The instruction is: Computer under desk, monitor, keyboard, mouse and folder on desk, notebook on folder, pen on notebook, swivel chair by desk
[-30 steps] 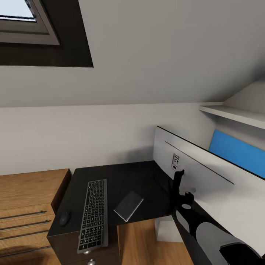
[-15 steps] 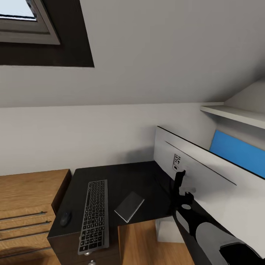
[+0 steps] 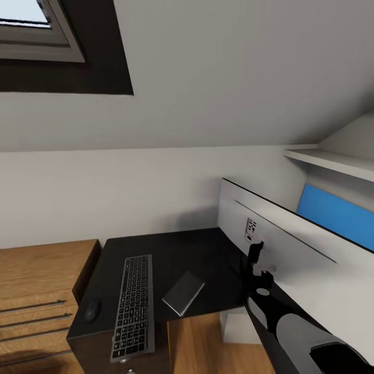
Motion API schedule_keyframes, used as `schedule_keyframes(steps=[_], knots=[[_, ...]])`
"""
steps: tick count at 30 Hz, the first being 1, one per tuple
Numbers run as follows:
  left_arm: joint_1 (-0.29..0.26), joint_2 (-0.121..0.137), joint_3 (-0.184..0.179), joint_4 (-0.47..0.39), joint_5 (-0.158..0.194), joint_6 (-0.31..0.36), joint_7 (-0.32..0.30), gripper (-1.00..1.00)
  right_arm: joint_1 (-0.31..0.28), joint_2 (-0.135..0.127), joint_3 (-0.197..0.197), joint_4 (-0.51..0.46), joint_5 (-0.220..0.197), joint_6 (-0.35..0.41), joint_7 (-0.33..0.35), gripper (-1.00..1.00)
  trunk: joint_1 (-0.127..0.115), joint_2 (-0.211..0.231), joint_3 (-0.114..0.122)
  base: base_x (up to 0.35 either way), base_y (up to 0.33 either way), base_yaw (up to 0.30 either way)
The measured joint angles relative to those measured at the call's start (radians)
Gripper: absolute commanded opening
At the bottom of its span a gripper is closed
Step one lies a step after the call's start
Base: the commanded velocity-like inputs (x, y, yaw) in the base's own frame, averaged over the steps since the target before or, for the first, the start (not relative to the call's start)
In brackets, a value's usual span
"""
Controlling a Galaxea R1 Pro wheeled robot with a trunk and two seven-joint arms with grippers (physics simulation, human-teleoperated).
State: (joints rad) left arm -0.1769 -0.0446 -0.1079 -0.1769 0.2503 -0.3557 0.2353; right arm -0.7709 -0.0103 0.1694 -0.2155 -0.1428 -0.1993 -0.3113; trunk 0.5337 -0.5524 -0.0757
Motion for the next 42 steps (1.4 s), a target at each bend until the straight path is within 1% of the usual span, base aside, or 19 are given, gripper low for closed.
schedule_keyframes(steps=[17, 25, 42], knots=[[0.000, 0.000, 0.000, 0.000, -0.001, 0.000, 0.000, 1.00, 0.000, -0.001, 0.000, 0.000, 0.001, -0.001, 0.000, 1.00, 0.000, 0.000, 0.000, 0.026, 0.015, 0.000], [0.000, 0.000, 0.000, 0.000, -0.001, 0.000, 0.000, 1.00, 0.000, -0.001, 0.000, 0.000, 0.001, -0.001, -0.001, 1.00, 0.000, 0.000, 0.000, 0.084, 0.000, 0.000], [0.000, 0.000, 0.000, 0.000, -0.001, 0.000, 0.000, 1.00, 0.000, -0.003, -0.001, 0.000, 0.000, -0.004, -0.001, 1.00, 0.000, 0.000, 0.000, 0.006, 0.000, 0.000]])
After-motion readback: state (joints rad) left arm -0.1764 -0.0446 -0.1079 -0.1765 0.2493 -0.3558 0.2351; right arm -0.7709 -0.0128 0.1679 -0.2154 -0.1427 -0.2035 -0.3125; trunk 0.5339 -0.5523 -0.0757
